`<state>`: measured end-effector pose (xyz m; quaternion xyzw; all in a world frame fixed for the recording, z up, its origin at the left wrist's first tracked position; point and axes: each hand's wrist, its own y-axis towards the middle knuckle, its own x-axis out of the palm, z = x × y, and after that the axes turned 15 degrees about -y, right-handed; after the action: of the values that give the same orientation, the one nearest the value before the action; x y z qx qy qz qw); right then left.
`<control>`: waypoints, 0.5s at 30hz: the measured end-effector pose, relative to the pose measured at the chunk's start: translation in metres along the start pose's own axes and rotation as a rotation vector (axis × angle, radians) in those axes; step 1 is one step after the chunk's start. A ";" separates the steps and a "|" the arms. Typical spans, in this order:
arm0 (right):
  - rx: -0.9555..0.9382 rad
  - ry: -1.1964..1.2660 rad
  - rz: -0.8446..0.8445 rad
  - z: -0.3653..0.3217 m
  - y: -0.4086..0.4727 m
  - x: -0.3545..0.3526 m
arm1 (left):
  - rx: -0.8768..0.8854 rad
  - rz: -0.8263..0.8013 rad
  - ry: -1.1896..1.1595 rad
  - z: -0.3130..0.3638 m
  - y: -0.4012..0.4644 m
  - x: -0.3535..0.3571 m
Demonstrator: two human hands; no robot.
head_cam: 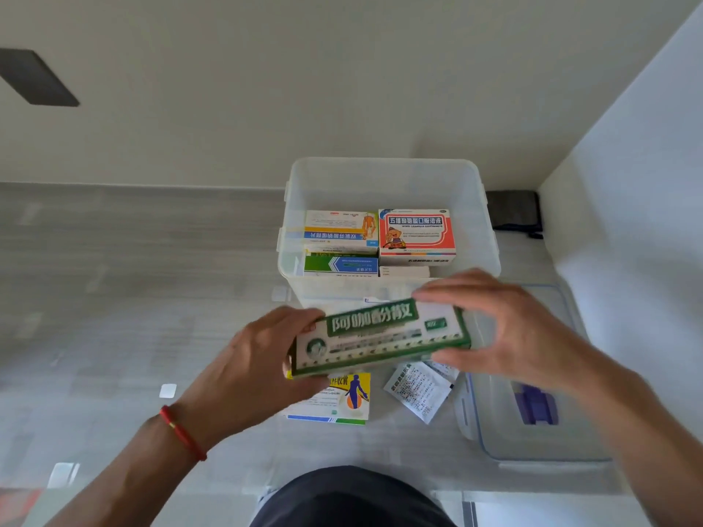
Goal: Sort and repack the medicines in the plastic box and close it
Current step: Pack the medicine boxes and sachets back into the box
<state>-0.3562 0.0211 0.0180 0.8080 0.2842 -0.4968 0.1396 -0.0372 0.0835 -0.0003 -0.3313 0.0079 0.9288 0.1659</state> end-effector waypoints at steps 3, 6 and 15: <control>0.032 0.138 0.155 0.010 0.009 -0.032 | 0.139 0.105 -0.002 0.018 0.028 -0.026; 0.095 0.103 0.248 0.023 0.038 -0.037 | 0.165 0.154 0.085 0.018 0.074 -0.038; 0.318 -0.184 0.165 0.067 0.158 0.031 | -0.007 0.167 0.389 -0.046 0.179 -0.019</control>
<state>-0.2993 -0.1295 -0.0497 0.7917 0.1211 -0.5939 0.0757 -0.0513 -0.0967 -0.0411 -0.5029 0.0640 0.8580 0.0827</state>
